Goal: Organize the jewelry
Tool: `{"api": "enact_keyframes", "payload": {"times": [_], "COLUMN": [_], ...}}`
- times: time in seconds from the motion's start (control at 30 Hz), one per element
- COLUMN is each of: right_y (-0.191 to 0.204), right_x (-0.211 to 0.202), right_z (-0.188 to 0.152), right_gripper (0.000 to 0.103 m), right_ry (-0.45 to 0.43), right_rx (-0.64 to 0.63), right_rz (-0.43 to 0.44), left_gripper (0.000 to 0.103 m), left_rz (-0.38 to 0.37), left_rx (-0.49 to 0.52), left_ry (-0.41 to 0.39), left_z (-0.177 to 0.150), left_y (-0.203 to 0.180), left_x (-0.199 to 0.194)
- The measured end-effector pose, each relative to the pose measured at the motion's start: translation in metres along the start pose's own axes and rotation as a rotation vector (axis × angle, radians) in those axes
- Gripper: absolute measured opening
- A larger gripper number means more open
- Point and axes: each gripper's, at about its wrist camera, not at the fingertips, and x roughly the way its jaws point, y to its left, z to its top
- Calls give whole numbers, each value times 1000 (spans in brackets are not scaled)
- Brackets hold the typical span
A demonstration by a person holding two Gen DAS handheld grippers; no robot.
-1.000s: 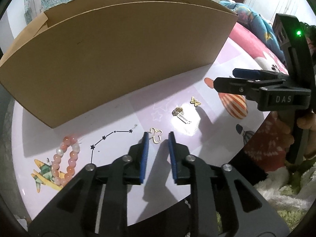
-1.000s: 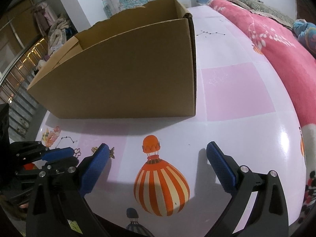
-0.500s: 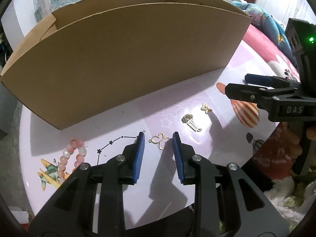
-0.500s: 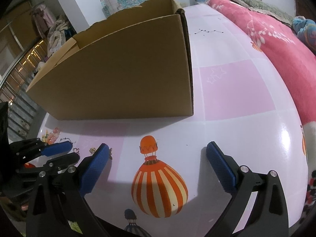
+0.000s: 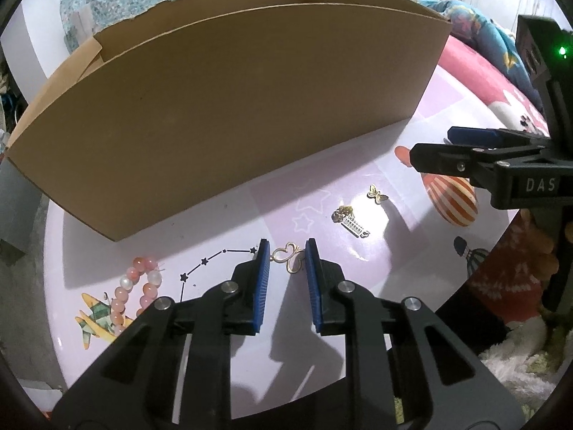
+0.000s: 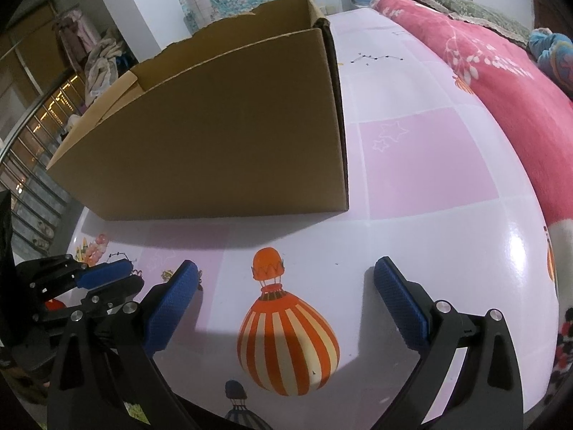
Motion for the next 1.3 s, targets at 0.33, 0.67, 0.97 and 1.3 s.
{"api": "enact_keyframes", "payload": {"times": [0.33, 0.67, 0.97, 1.3], "right_y": [10, 49, 71, 80], "right_x": [-7, 1, 5, 10], "right_z": [2, -3, -7, -11], "right_gripper": [93, 53, 36, 19], "right_ry": [-23, 8, 46, 51], "right_rx": [-62, -273, -395, -417], "right_rz": [24, 23, 32, 13], "left_gripper": [19, 19, 19, 19], "left_rz": [-22, -17, -19, -29], "left_rx": [-35, -66, -87, -86], "left_ry": [-22, -35, -35, -37], "left_z": [-5, -7, -10, -9], "left_y": [16, 22, 29, 31], "left_x": [-12, -19, -17, -16]}}
